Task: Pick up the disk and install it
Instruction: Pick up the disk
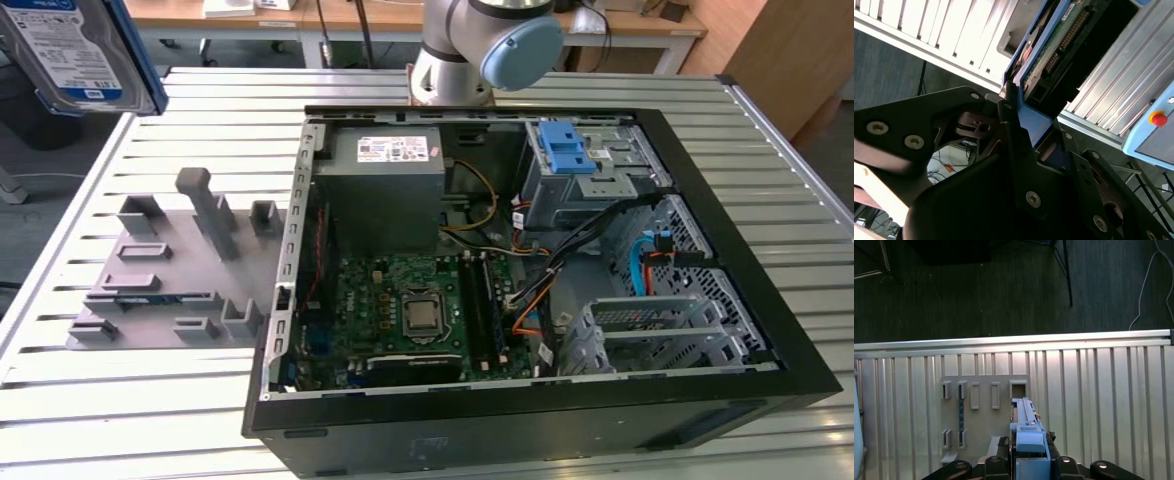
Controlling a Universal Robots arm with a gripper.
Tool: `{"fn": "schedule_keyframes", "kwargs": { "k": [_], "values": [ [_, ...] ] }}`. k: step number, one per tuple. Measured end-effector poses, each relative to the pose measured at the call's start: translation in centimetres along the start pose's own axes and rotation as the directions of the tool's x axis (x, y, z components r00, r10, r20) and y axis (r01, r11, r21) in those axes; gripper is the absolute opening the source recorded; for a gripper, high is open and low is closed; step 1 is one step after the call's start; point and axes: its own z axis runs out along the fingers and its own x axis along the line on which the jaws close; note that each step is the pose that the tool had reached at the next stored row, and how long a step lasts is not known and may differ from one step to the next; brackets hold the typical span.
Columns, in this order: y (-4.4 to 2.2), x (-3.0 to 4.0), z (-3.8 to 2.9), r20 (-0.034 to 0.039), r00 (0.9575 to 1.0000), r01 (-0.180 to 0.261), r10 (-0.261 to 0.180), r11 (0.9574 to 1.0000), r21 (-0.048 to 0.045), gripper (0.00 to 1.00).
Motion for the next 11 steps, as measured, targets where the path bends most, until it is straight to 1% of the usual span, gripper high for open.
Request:
{"fn": "schedule_keyframes", "kwargs": {
  "k": [11],
  "values": [
    [0.0, 0.0, -0.83, 0.0, 1.0, 0.0, 0.0, 1.0, 0.0, 0.36]
  ]
}}
